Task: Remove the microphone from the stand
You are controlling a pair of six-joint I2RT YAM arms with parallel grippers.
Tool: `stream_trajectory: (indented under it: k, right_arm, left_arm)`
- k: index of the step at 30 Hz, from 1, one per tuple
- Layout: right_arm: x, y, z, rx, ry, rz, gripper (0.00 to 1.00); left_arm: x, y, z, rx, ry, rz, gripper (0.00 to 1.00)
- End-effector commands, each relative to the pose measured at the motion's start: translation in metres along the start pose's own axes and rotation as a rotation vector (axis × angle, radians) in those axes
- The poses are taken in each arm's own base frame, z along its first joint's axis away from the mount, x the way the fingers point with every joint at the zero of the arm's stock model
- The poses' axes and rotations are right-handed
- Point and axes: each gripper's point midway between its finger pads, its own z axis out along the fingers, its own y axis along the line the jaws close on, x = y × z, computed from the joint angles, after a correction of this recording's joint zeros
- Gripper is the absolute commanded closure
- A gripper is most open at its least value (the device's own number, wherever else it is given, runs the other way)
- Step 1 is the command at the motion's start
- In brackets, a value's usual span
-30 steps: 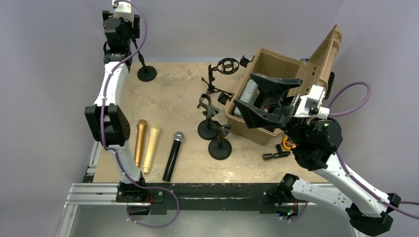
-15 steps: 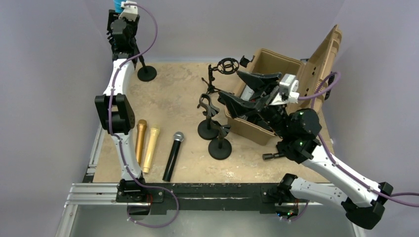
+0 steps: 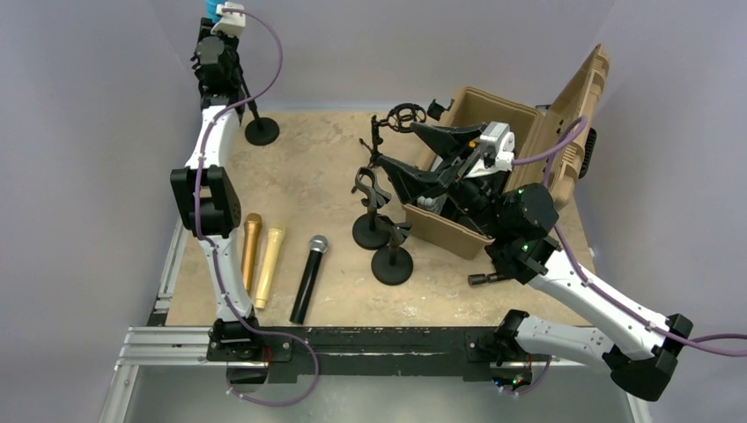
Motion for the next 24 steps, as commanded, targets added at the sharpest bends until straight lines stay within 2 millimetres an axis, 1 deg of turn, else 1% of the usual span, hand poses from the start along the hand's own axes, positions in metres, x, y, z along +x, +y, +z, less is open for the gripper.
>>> stream_trajectory:
  k: [1,6,8,12,17,19,21,22,24]
  right_arm:
    - [-0.027,0.005,0.004,-0.007,-0.066,0.024,0.09]
    - [-0.026,0.005,0.004,-0.008,-0.062,0.031,0.09]
    - [-0.026,0.007,0.005,-0.017,-0.061,0.033,0.09]
    - [-0.027,0.009,0.005,-0.03,-0.069,0.039,0.09]
    - [-0.027,0.012,0.004,-0.046,-0.069,0.052,0.1]
    - [-0.028,0.014,0.002,-0.057,-0.07,0.057,0.1]
    - [-0.03,0.016,0.0,-0.064,-0.077,0.065,0.09]
    - [-0.032,0.017,-0.001,-0.067,-0.081,0.069,0.1]
    - [-0.034,0.019,-0.004,-0.075,-0.087,0.077,0.1]
  left_arm:
    - [-0.067,0.04,-0.002,-0.061,-0.149,-0.048,0.81]
    - [-0.09,0.059,-0.009,-0.086,-0.182,-0.097,0.89]
    - [-0.101,0.066,-0.011,-0.09,-0.201,-0.122,0.9]
    - [-0.124,0.074,-0.019,-0.072,-0.233,-0.19,0.95]
    - [-0.164,0.085,-0.034,-0.02,-0.293,-0.287,1.0]
    - [-0.184,0.088,-0.042,0.019,-0.326,-0.336,1.0]
    - [-0.207,0.086,-0.055,0.106,-0.353,-0.384,1.0]
    - [-0.218,0.082,-0.062,0.165,-0.368,-0.409,1.0]
    - [-0.242,0.076,-0.082,0.297,-0.396,-0.476,1.0]
